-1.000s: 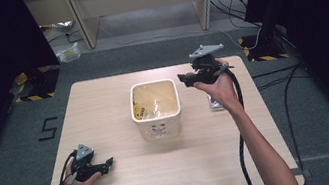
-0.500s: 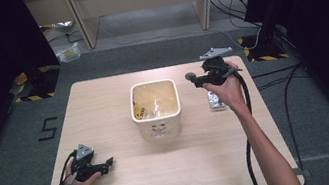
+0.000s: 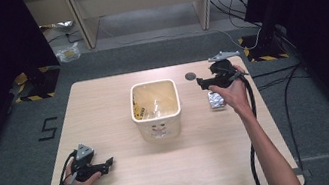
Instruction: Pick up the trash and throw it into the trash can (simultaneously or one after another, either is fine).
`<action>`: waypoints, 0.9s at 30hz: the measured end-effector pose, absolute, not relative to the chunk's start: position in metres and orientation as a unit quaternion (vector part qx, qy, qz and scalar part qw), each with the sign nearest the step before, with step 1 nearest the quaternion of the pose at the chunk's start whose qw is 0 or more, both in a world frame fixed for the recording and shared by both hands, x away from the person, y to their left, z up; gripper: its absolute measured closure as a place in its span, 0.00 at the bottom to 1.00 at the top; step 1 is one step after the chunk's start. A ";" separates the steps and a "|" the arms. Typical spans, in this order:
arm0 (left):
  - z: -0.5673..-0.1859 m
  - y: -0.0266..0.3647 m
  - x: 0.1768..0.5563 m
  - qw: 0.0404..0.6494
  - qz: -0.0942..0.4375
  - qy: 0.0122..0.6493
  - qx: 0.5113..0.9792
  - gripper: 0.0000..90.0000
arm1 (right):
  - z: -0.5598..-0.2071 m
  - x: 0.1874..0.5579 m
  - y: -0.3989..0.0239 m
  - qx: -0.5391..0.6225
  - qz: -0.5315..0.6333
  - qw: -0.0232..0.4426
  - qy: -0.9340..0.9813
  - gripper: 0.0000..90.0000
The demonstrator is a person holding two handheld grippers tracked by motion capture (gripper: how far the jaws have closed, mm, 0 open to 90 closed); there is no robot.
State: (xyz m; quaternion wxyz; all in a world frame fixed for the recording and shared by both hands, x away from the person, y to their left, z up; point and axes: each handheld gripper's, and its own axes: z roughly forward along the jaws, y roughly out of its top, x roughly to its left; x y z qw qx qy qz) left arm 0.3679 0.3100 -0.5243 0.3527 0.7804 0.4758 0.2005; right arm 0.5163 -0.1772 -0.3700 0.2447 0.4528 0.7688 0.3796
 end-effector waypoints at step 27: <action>-0.524 0.310 0.368 0.353 0.201 0.476 0.780 0.15 | -0.438 0.531 -0.203 0.531 0.333 0.223 0.747 0.25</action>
